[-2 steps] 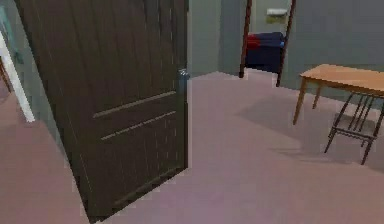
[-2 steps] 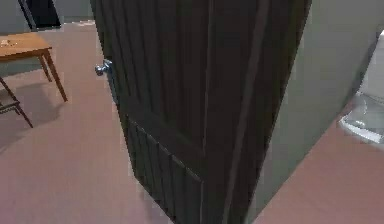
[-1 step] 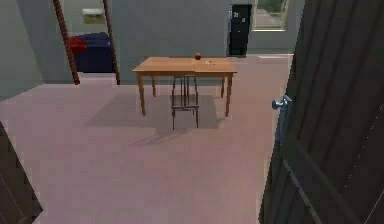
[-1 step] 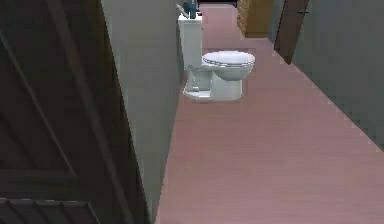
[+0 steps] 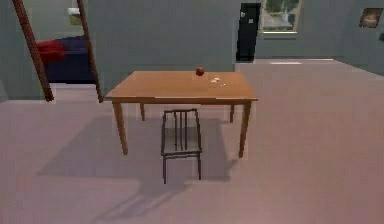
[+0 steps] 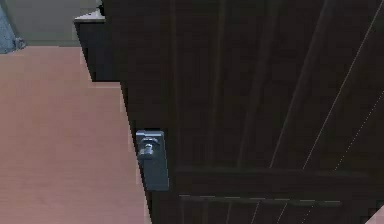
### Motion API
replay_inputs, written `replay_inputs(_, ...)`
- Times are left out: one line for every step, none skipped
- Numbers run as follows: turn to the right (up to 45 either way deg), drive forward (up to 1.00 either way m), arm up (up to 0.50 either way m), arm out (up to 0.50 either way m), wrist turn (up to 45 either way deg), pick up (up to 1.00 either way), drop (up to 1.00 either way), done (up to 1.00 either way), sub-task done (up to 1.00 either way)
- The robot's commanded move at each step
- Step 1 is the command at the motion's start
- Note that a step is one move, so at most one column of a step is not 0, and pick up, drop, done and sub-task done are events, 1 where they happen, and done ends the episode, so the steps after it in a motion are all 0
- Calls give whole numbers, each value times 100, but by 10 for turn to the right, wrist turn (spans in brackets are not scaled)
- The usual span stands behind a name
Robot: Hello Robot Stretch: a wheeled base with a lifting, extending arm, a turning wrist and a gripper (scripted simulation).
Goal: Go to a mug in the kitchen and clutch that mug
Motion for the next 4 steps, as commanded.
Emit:
replay_inputs(60, 0, 0, 0, 0, 0, 0, 0, 0)
replay_inputs(0, 35, 0, 0, 0, 0, 0, 0, 0)
replay_inputs(300, 0, 0, 0, 0, 0, 0, 0, 0)
replay_inputs(0, 35, 0, 0, 0, 0, 0, 0, 0)
